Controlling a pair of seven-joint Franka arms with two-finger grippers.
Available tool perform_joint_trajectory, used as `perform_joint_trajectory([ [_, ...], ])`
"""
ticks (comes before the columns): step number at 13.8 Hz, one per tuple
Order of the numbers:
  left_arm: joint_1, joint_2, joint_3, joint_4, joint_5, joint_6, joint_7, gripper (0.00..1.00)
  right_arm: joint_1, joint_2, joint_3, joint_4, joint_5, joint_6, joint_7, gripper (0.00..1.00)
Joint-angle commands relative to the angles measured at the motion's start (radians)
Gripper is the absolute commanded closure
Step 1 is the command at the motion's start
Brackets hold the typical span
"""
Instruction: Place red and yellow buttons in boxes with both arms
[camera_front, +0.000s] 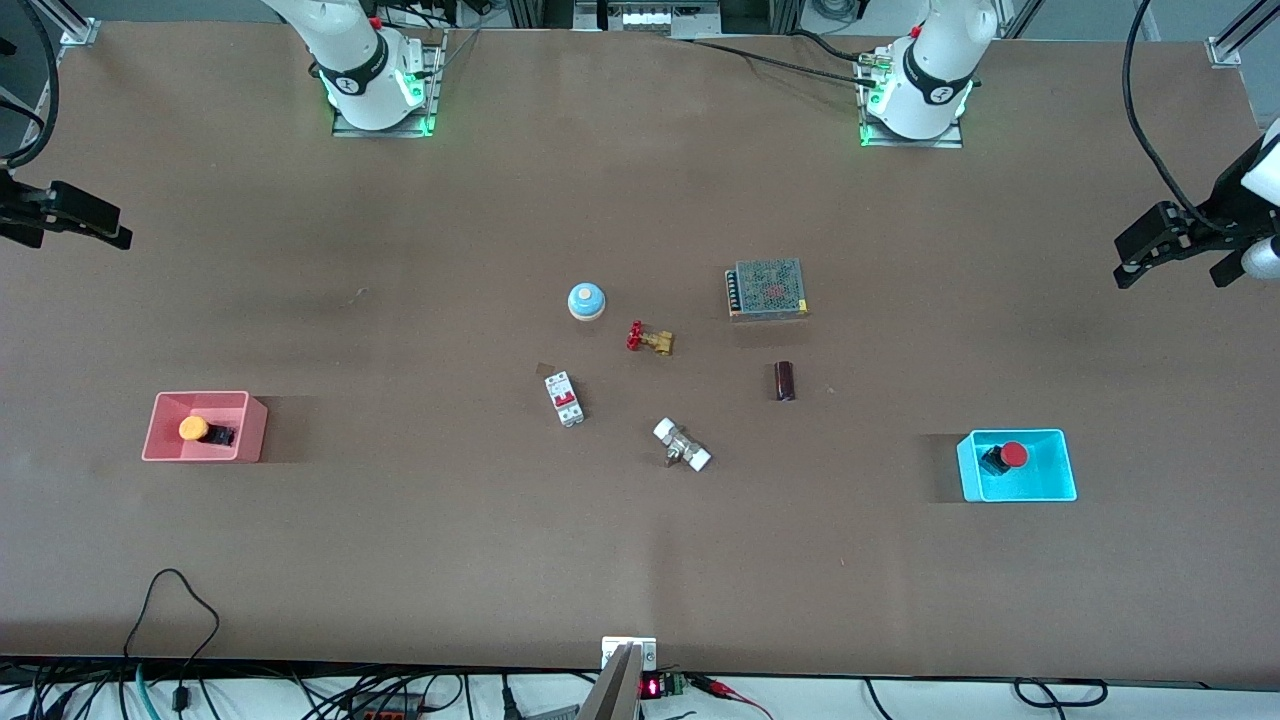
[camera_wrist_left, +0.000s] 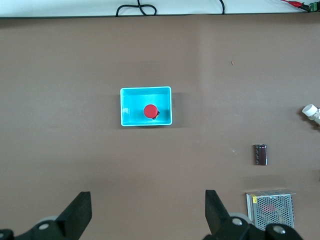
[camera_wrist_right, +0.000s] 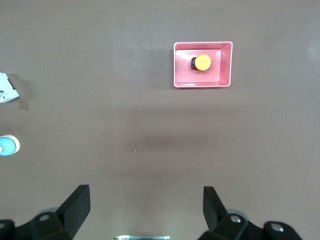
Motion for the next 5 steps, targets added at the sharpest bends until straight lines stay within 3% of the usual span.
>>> perform_joint_trajectory([
  [1, 0.004, 0.007, -0.004, 0.018, -0.007, -0.001, -0.004, 0.00, 0.003, -0.021, 0.004, -0.027, -0.006, 0.002, 0.007, 0.00],
  [5, 0.004, 0.007, -0.004, 0.018, -0.007, -0.001, -0.004, 0.00, 0.002, -0.022, 0.004, -0.026, -0.006, -0.011, 0.024, 0.00],
])
